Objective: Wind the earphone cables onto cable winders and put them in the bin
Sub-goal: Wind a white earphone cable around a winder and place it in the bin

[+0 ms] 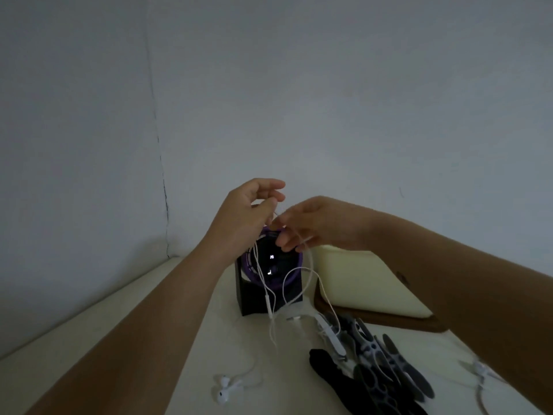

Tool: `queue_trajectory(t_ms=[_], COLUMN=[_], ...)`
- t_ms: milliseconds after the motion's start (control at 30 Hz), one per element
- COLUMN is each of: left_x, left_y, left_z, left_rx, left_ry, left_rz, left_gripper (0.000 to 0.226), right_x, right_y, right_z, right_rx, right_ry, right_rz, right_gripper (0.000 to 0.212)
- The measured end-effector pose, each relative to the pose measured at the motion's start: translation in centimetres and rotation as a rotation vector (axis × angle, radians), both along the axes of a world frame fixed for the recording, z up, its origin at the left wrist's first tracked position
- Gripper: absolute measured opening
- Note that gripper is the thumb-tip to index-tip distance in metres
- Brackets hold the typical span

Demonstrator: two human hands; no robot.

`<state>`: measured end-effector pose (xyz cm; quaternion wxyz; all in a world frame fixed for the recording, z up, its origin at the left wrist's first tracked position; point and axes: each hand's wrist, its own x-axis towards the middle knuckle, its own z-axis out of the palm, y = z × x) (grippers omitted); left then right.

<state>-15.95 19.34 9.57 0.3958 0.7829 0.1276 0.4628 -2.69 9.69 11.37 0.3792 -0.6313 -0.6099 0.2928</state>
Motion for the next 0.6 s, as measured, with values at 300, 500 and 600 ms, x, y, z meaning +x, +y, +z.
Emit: queue_trajectory(t_ms=[300,500,600], left_x=[-4.0,-4.8,-5.1], left_y=[2.9,2.4,2.8], left_z=[-1.8,-3.2,-3.9], left_rx=[-0.228,-0.477,-0.589], left_ry=[0.375,0.351,0.224], left_rz=[-0.088,-0.31,-0.358], left_gripper=[0.023,0.027,0.023], right_x=[4.9,8.1,9.3], right_y=[0.4,0.5,-0.4], right_z=[-0.1,-3.5,-4.0], right_rx=[0.423,0.318,0.335], right_ry=[-0.403,-0.405,-0.131], right_rz=[-0.62,-0.8,-0.874], right_gripper=[0.026,0.025,0.024])
